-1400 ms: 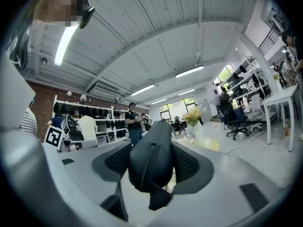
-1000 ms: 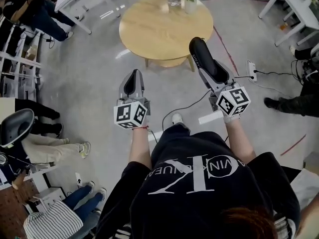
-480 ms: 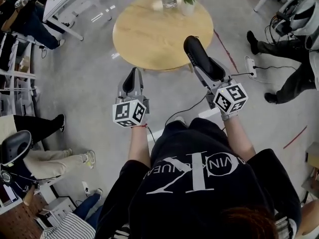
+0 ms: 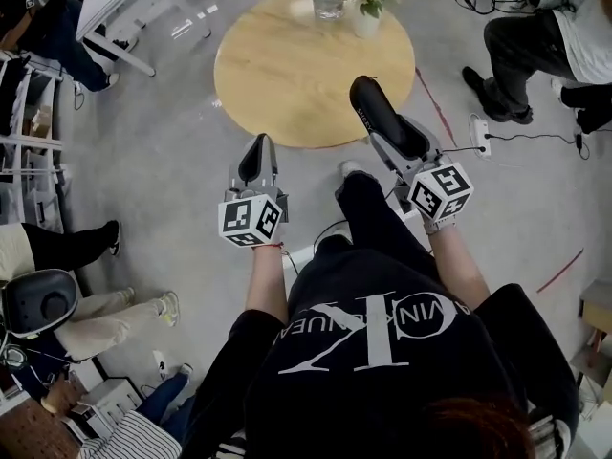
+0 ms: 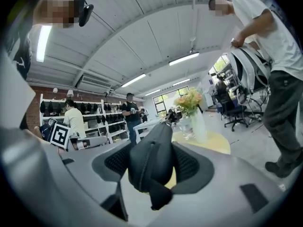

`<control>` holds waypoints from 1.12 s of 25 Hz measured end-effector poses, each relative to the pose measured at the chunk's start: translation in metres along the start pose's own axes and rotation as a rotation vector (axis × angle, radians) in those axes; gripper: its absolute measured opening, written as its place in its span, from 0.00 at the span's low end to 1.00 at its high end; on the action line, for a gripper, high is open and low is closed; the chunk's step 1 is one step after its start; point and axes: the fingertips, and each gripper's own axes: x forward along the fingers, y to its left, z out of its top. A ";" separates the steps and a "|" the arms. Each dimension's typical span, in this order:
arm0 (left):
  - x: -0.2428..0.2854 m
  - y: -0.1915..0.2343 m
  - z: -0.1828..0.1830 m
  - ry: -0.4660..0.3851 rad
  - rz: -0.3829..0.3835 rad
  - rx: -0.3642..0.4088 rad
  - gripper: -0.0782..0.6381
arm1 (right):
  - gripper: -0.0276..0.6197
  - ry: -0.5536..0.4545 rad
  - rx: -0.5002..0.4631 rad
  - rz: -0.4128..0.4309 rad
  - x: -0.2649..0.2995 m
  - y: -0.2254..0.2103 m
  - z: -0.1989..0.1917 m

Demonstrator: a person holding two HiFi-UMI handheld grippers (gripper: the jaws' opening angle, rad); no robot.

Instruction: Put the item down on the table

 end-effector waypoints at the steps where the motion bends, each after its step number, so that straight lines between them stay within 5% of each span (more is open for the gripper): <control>1: 0.005 0.003 0.002 -0.005 0.007 0.001 0.13 | 0.46 0.003 -0.003 0.009 0.007 -0.003 0.001; 9: 0.045 0.033 0.009 -0.007 0.059 -0.003 0.13 | 0.46 0.045 -0.014 0.082 0.067 -0.022 0.010; 28: 0.088 0.084 -0.048 0.126 0.164 -0.072 0.13 | 0.46 0.296 0.019 0.278 0.181 -0.020 -0.062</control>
